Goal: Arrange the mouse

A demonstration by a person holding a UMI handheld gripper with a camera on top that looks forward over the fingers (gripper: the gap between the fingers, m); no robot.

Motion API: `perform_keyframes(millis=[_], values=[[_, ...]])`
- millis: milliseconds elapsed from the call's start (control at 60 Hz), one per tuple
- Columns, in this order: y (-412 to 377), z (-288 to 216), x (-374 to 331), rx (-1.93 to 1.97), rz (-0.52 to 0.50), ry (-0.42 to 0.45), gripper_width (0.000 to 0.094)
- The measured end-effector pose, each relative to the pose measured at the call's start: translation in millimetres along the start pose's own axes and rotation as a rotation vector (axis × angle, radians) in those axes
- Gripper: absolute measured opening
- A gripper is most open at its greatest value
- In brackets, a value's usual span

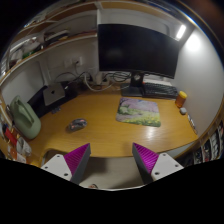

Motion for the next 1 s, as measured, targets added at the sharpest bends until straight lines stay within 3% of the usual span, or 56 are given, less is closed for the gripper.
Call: perform_keyframes(millis=[117,167,500,1000], values=[[-14,2,-1,-0.021,-0.035,-0.007,0.0866],[-66,3,13,-0.026,-0.043,-0.011,0.0864],[-161,2,45,-0.011,-0.085,0.005,0.0861],[-220,-2,167,0.019,-0.039,0.061,0.0864]])
Point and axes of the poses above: the point between the fingertips, and its own axes, seen from behind it with the camera up: y to the right, z down, x forward, the way the camera looks, the point moved 2 cm from there along -x, backward, against the way the camera looks, and after that the axes turned 3 degrees about z, right-handed, at the moved point
